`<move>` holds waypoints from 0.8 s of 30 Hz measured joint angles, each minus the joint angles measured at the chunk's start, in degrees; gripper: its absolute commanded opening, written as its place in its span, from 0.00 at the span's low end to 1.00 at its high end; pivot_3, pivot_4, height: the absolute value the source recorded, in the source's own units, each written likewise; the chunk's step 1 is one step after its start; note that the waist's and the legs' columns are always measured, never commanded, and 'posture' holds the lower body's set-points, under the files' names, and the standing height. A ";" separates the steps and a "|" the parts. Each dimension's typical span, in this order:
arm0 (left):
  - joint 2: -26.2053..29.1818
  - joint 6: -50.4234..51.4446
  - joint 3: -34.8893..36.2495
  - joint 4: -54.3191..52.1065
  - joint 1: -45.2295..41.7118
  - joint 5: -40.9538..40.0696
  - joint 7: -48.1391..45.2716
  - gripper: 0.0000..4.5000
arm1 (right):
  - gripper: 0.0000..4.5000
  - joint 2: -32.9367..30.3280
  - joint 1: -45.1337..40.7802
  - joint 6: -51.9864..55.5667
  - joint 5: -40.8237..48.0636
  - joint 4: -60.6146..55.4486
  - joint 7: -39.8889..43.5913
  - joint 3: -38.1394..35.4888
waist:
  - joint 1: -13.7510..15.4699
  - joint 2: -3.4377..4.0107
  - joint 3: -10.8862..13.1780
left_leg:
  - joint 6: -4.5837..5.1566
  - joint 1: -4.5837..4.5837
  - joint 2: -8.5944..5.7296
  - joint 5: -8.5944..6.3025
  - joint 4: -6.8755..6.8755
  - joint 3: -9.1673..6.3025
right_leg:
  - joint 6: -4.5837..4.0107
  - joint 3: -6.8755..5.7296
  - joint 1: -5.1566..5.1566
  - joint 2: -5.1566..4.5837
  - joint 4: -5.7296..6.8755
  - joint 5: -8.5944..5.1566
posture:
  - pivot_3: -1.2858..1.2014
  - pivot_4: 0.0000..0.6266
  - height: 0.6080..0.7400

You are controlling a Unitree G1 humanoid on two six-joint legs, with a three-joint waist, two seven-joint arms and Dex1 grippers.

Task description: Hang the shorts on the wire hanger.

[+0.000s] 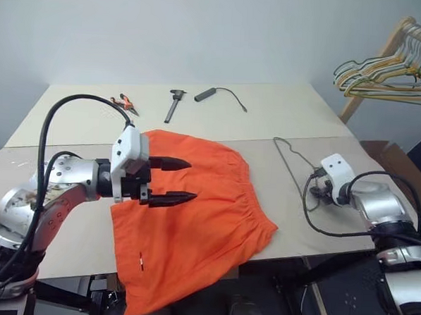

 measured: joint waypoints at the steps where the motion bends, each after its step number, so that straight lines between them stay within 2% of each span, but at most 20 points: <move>1: 0.00 -0.07 0.00 0.00 0.18 0.04 -0.02 0.80 | 0.34 0.17 -0.08 -0.01 -0.08 0.45 0.13 -0.23 | 0.09 0.00 0.00 | 0.00 0.00 0.00 0.00 0.02 -0.01 | 0.01 -0.01 0.01 0.00 0.00 0.01 | 0.48 0.07 1.00; 2: 0.00 -0.16 0.02 0.00 0.34 0.14 -0.04 0.80 | 0.24 0.36 -0.14 -0.07 -0.29 0.98 0.18 -0.55 | 0.19 -0.01 -0.01 | 0.00 0.01 0.00 0.00 0.07 -0.02 | 0.01 -0.01 0.03 0.01 0.03 0.02 | 0.48 0.07 1.00; 3: 0.00 -0.24 0.02 0.01 0.37 0.25 -0.05 0.80 | 0.21 0.42 -0.17 -0.08 -0.40 1.31 0.18 -0.75 | 0.30 -0.01 -0.01 | 0.00 0.01 0.00 0.00 0.11 -0.02 | 0.02 -0.01 0.04 0.01 0.05 0.02 | 0.48 0.07 1.00; 4: 0.00 -0.39 0.08 0.02 0.42 0.41 -0.06 0.80 | 0.12 0.42 -0.14 -0.05 -0.50 1.36 0.20 -0.88 | 0.39 0.00 -0.01 | 0.00 0.00 0.00 0.00 0.14 -0.02 | 0.03 -0.01 0.04 0.01 0.06 0.02 | 0.48 0.07 1.00; 6: 0.00 -0.89 0.21 0.11 0.44 0.75 -0.07 0.80 | 0.00 0.38 0.41 0.27 -0.95 0.59 0.17 -1.47 | 0.46 0.00 -0.01 | -0.01 -0.02 -0.01 0.00 0.20 -0.03 | 0.03 0.00 0.04 0.01 0.09 0.02 | 0.48 0.07 1.00; 15: -1.41 -2.14 -0.19 3.96 -3.07 2.86 -1.15 0.80 | 0.00 -1.59 5.64 0.26 -4.32 -16.24 -1.59 -3.62 | -0.39 0.05 -0.03 | -0.01 -0.15 -0.02 0.00 0.20 -0.05 | 0.05 0.02 -0.12 0.03 0.13 0.02 | 0.47 0.04 1.00; 19: -3.23 -2.59 -0.68 6.61 -6.55 4.44 -0.70 0.80 | 0.00 -3.93 8.31 -13.26 -10.69 -24.89 -6.78 -3.71 | -1.01 0.05 -0.03 | -0.01 -0.22 -0.02 0.00 0.20 -0.09 | 0.07 -0.01 -0.15 0.03 0.12 0.01 | 0.47 0.03 1.00; 24: -7.55 0.47 -1.09 11.71 -14.68 4.52 4.45 0.80 | 0.00 -11.39 11.44 -44.12 -28.10 -28.67 -19.10 1.28 | -1.25 0.07 -0.06 | -0.03 -0.92 -0.07 0.01 0.50 -0.08 | 0.20 0.05 -0.79 -0.03 0.24 0.12 | 0.46 0.03 1.00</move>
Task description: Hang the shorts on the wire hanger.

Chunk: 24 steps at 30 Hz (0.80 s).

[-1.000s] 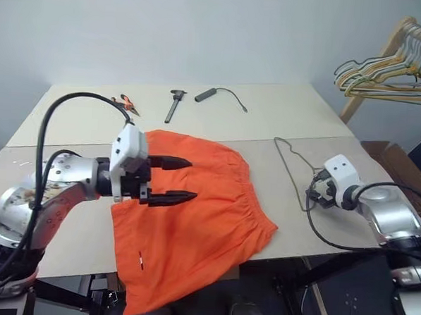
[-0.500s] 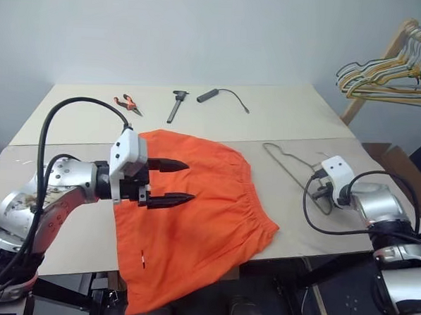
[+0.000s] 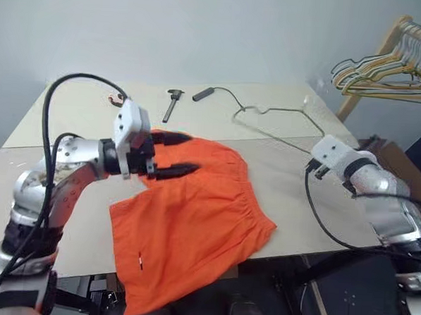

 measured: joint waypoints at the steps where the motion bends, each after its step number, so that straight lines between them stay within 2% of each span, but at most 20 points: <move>1: -0.86 0.98 -0.13 1.07 -1.44 0.01 0.65 0.80 | 0.00 -0.37 -0.02 -4.92 -2.83 0.25 -2.96 0.16 | -0.30 0.00 -0.01 | 0.00 -0.07 0.00 0.00 0.10 0.00 | 0.01 0.04 -0.04 0.01 0.04 0.02 | 0.46 0.03 1.00; 4: -1.73 2.69 -1.81 4.98 -4.82 1.65 1.91 0.80 | 0.00 -0.21 -0.35 -13.70 -7.94 0.70 -8.65 0.18 | -1.01 0.00 -0.01 | 0.00 -0.13 -0.02 0.00 0.24 -0.01 | 0.04 0.05 -0.06 -0.01 0.08 0.05 | 0.46 0.02 1.00; 8: -2.18 3.23 -7.63 11.76 -7.93 7.55 1.20 0.80 | 0.00 0.39 -2.47 -21.47 -11.39 0.66 -12.37 -0.02 | -1.77 0.00 -0.02 | 0.00 -0.11 -0.03 0.00 0.30 -0.04 | 0.05 0.05 -0.01 0.00 0.09 0.09 | 0.45 0.02 1.00; 12: -2.94 3.56 -11.90 15.88 -9.07 10.55 -1.32 0.80 | 0.00 1.01 -3.42 -24.38 -12.97 0.67 -12.97 -0.47 | -2.48 0.00 -0.02 | 0.00 -0.17 -0.03 0.00 0.29 -0.08 | 0.05 0.03 -0.04 -0.01 0.08 0.09 | 0.45 0.01 1.00; 18: -2.33 3.79 -15.40 16.69 -9.74 11.44 -10.04 0.80 | 0.00 1.89 -4.23 -24.98 -14.54 0.50 -12.69 -1.07 | -3.69 0.01 -0.03 | 0.00 -0.15 -0.04 0.00 0.31 -0.12 | 0.05 0.04 -0.04 -0.02 0.17 0.09 | 0.45 0.02 1.00; 22: -2.38 4.44 -16.82 16.70 -9.72 12.65 -11.62 0.63 | 0.00 2.61 -4.80 -25.02 -14.61 -0.77 -12.28 -2.40 | -4.42 0.01 -0.03 | 0.00 -0.14 -0.04 0.00 0.35 -0.21 | 0.05 0.03 -0.02 -0.01 0.22 0.09 | 0.45 0.02 1.00; 24: -2.57 4.75 -16.81 16.74 -9.73 13.37 -11.48 0.49 | 0.00 2.64 -4.82 -25.05 -14.66 -0.85 -12.05 -2.67 | -4.59 0.01 -0.03 | 0.00 -0.14 -0.05 0.00 0.37 -0.25 | 0.05 0.04 -0.02 -0.02 0.22 0.09 | 0.45 0.02 1.00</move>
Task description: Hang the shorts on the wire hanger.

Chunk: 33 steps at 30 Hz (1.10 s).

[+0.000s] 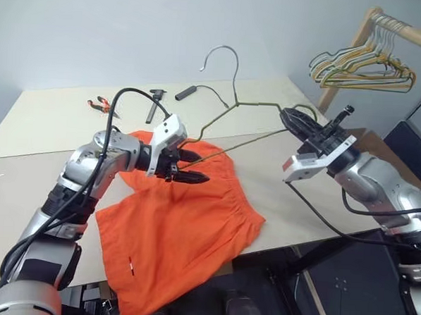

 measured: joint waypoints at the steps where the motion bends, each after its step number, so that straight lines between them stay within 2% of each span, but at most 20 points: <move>1: -0.20 0.16 0.06 0.13 0.00 0.16 0.24 0.41 | 0.00 0.08 0.00 0.00 -0.04 0.00 0.12 -0.07 | -0.04 0.00 0.00 | 0.00 0.00 0.00 0.00 0.00 -0.03 | 0.00 0.00 0.00 0.00 0.00 0.00 | 0.45 0.02 1.00; 7: -0.62 0.37 1.15 1.08 0.00 0.32 0.76 0.00 | 0.00 0.35 -0.09 -0.24 -0.15 0.00 0.26 -0.43 | -0.09 0.00 0.00 | 0.00 0.02 -0.01 0.00 0.01 -0.29 | 0.00 0.00 0.00 0.00 0.05 0.00 | 0.45 0.02 1.00; 12: -0.13 0.44 2.29 1.04 0.28 0.12 -0.12 0.00 | 0.00 0.32 -0.17 -1.50 0.30 -0.08 1.28 -0.96 | -0.10 0.01 -0.01 | 0.00 0.02 -0.02 0.00 0.01 -0.35 | 0.00 0.00 0.00 -0.01 0.06 0.00 | 0.45 0.02 1.00; 13: 0.20 0.28 2.28 1.03 0.55 0.19 -0.58 0.00 | 0.12 0.14 -0.13 -2.35 0.94 -0.08 2.13 -0.96 | -0.11 0.02 -0.01 | 0.00 0.01 -0.02 0.00 0.02 -0.36 | 0.00 0.00 0.00 -0.01 0.07 0.00 | 0.45 0.02 1.00; 18: 1.93 -1.51 2.22 1.12 1.53 2.15 -1.45 0.00 | 0.46 -3.49 2.11 -8.41 9.64 -0.32 9.49 -0.99 | -0.01 0.02 -0.01 | 0.00 0.02 -0.04 0.00 0.02 -0.42 | 0.00 -0.05 0.05 -0.03 0.05 0.00 | 0.46 0.02 1.00; 22: 3.31 -4.12 1.92 2.92 1.53 5.86 -1.74 0.00 | 0.71 -8.98 4.16 -10.79 21.45 -0.89 21.15 -0.73 | 0.05 0.02 -0.01 | 0.01 0.10 -0.05 0.00 0.04 -0.43 | 0.00 -0.05 0.14 -0.04 0.06 0.00 | 0.46 0.02 1.00; 24: 3.88 -5.76 1.14 3.10 1.73 7.38 -2.36 0.00 | 0.86 -11.43 5.07 -7.90 29.96 -2.31 29.08 -0.69 | 0.07 0.03 -0.02 | 0.01 0.14 -0.03 0.00 0.04 -0.45 | 0.00 -0.07 0.19 -0.03 0.05 0.00 | 0.46 0.02 1.00; 25: 4.71 -7.87 0.14 2.92 2.34 8.80 -3.37 0.00 | 0.95 -13.19 5.59 -2.69 37.40 -4.57 35.44 -0.73 | -0.01 0.05 -0.03 | 0.02 0.16 -0.02 -0.01 0.03 -0.45 | 0.00 -0.06 0.22 -0.02 0.04 0.00 | 0.46 0.01 1.00; 26: 5.14 -9.19 -0.54 2.87 2.72 9.68 -3.97 0.00 | 1.00 -14.18 5.76 0.83 41.34 -5.80 39.04 -0.75 | -0.04 0.06 -0.03 | 0.02 0.21 -0.01 -0.01 0.03 -0.47 | 0.00 -0.08 0.28 -0.01 0.04 0.00 | 0.46 0.01 1.00; 27: 6.17 -12.68 -1.80 2.44 3.75 11.78 -4.92 0.00 | 1.00 -15.80 5.47 8.98 48.02 -8.54 45.58 -0.72 | -0.04 0.08 -0.05 | 0.03 0.30 0.00 -0.02 0.03 -0.47 | 0.00 -0.07 0.36 -0.01 0.04 0.00 | 0.46 0.00 1.00; 29: 6.80 -16.01 -3.08 2.39 4.63 14.11 -5.68 0.00 | 1.00 -16.93 3.59 18.55 53.39 -10.83 51.50 -0.55 | 0.04 0.15 -0.09 | 0.04 0.40 0.00 -0.02 0.04 -0.49 | 0.00 -0.09 0.49 -0.02 0.03 0.00 | 0.46 0.00 1.00; 33: 5.46 -17.75 -3.77 1.65 4.83 15.52 -6.75 0.00 | 1.00 -16.22 -4.77 37.27 57.64 -13.83 62.25 2.71 | 0.55 0.20 -0.22 | 0.04 0.49 0.00 -0.02 0.12 -0.51 | 0.01 -0.18 0.62 -0.02 0.03 0.00 | 0.46 0.00 1.00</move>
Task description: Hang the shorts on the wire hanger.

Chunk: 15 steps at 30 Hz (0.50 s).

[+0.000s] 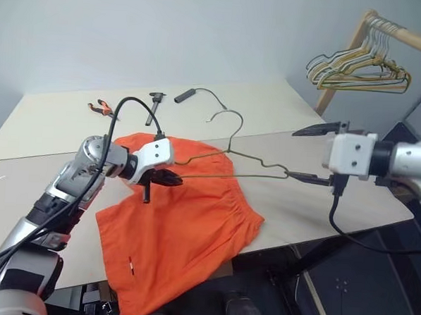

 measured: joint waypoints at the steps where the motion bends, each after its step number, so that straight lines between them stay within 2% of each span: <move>1: -0.30 0.03 0.05 -0.38 0.01 0.00 -0.14 0.00 | 1.00 0.88 -1.77 3.66 -0.30 -0.16 1.85 1.34 | 0.12 -0.01 -0.03 | 0.00 -0.01 0.00 0.00 0.00 0.00 | 0.00 -0.02 -0.01 0.01 0.00 0.00 | 0.46 0.00 1.00; 5: -1.37 0.18 0.15 -1.72 -0.13 0.00 -0.28 0.00 | 1.00 4.40 -6.31 15.90 -2.74 -0.24 6.74 7.13 | 0.77 0.08 -0.10 | 0.00 -0.33 -0.01 0.00 0.01 0.02 | 0.00 0.00 -0.38 0.00 0.04 0.00 | 0.46 0.00 1.00; 7: -1.35 0.15 0.24 -1.85 -0.07 0.00 -0.69 0.00 | 1.00 6.79 -8.13 18.39 -6.02 0.88 7.36 9.27 | 0.96 0.10 -0.12 | 0.00 -0.56 -0.02 0.00 0.06 0.04 | 0.00 0.03 -0.65 0.00 0.12 0.01 | 0.46 0.00 1.00; 11: -1.28 -0.05 0.36 -2.70 0.14 0.24 -0.99 0.00 | 0.80 11.34 -10.04 21.69 -11.41 3.69 8.09 13.39 | 1.27 0.11 -0.13 | 0.00 -0.61 -0.05 0.00 0.07 0.05 | 0.00 0.03 -0.68 -0.02 0.12 0.01 | 0.47 0.00 1.00; 15: -0.96 -0.31 0.57 -3.03 1.08 0.31 -1.03 0.00 | 0.48 12.26 -11.14 22.89 -13.04 4.01 10.38 13.44 | 1.77 0.12 -0.13 | 0.00 -0.62 -0.05 0.00 0.07 0.04 | 0.01 0.02 -0.68 -0.03 0.10 0.01 | 0.47 0.00 1.00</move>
